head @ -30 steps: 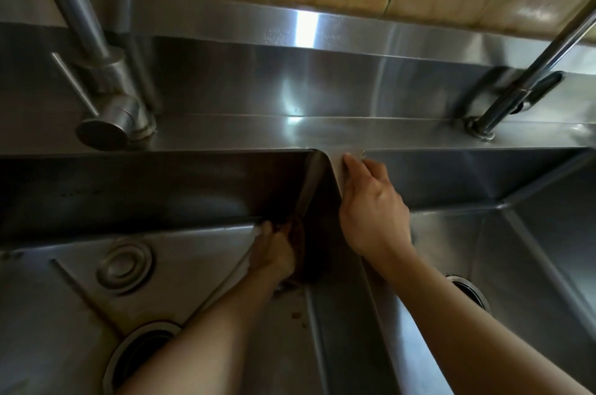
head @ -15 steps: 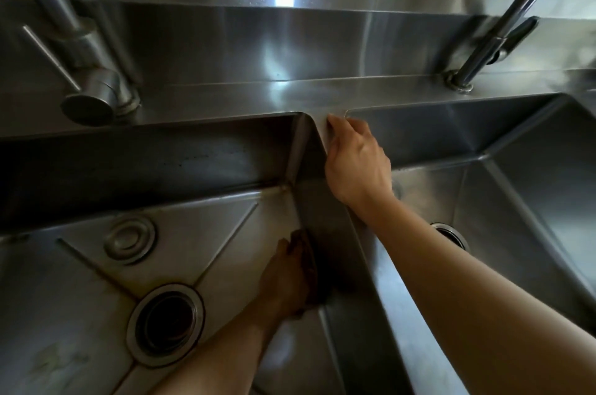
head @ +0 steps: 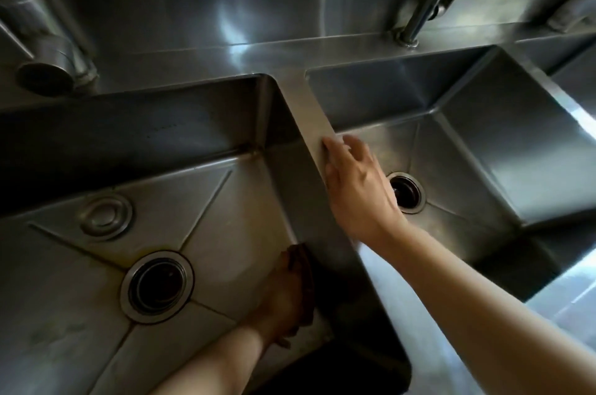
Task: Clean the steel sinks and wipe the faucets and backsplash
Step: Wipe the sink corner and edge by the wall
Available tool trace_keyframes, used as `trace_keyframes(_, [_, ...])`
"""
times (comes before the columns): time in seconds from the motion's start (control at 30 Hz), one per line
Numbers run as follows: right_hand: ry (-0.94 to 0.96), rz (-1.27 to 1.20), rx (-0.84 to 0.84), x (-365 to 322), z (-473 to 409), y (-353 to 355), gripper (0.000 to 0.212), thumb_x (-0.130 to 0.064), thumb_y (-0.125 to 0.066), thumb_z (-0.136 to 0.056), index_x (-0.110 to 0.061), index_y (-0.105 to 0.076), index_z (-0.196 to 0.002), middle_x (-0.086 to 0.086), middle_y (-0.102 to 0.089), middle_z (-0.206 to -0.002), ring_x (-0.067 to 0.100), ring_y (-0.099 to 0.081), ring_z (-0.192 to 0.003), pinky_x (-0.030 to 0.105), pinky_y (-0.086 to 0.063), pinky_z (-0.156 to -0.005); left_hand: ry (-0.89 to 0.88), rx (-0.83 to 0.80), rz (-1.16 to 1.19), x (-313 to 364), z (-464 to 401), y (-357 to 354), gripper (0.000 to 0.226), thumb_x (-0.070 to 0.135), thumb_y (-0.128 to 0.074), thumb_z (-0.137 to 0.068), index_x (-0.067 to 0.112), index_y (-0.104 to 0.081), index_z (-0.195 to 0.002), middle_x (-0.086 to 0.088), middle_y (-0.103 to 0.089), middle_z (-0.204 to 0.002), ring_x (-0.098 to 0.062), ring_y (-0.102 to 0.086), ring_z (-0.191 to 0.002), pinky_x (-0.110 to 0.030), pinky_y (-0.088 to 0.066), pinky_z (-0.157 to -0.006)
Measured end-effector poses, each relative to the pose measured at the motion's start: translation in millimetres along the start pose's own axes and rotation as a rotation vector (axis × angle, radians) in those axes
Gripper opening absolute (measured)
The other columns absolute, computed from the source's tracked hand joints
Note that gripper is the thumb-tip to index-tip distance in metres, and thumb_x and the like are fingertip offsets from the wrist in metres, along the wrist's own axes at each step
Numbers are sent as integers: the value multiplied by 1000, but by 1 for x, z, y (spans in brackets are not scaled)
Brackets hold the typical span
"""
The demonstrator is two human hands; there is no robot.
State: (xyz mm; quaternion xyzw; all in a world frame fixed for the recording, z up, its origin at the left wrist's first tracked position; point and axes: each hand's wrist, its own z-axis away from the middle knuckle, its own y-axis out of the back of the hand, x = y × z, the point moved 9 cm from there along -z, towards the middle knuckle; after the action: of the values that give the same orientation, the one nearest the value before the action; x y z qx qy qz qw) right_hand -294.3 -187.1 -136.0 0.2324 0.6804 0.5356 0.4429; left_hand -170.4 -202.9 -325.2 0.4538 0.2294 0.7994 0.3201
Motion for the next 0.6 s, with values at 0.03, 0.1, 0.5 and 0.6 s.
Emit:
trace_keyframes(0.03, [-7,-15,6,1,15,0,42,-30,-36,-93,-22,-40,-134,8,-44,-130,32,-46,-112,43,-49,-79,-8,-2,7,1,3,-2,63,15,-55,-90,11,-25,-146,-11,-29,-145,-30,-50,-118,-31,-43,-91])
trace_keyframes(0.1, [-21,-9,8,2,34,-2,51,-33,-33,-91,-22,-37,-140,6,-45,-126,31,-49,-108,39,-49,-72,-5,-26,10,1,9,-9,59,16,-52,-92,12,-27,-146,-11,-30,-146,-31,-51,-117,-33,-45,-92])
trace_keyframes(0.5, [-72,-57,19,9,42,3,50,-39,-30,-93,-21,-43,-138,10,-41,-140,32,-46,-121,35,-44,-83,-163,-279,-131,10,26,-46,56,35,-43,-98,20,-25,-149,-6,-33,-151,-24,-38,-135,-26,-29,-105])
trace_keyframes(0.6, [-94,-60,26,13,57,10,49,-33,-34,-89,-19,-48,-134,13,-36,-145,34,-46,-123,38,-46,-89,-156,-374,-180,8,34,-56,46,26,-40,-100,14,-37,-145,-9,-40,-148,-24,-41,-134,-28,-32,-106])
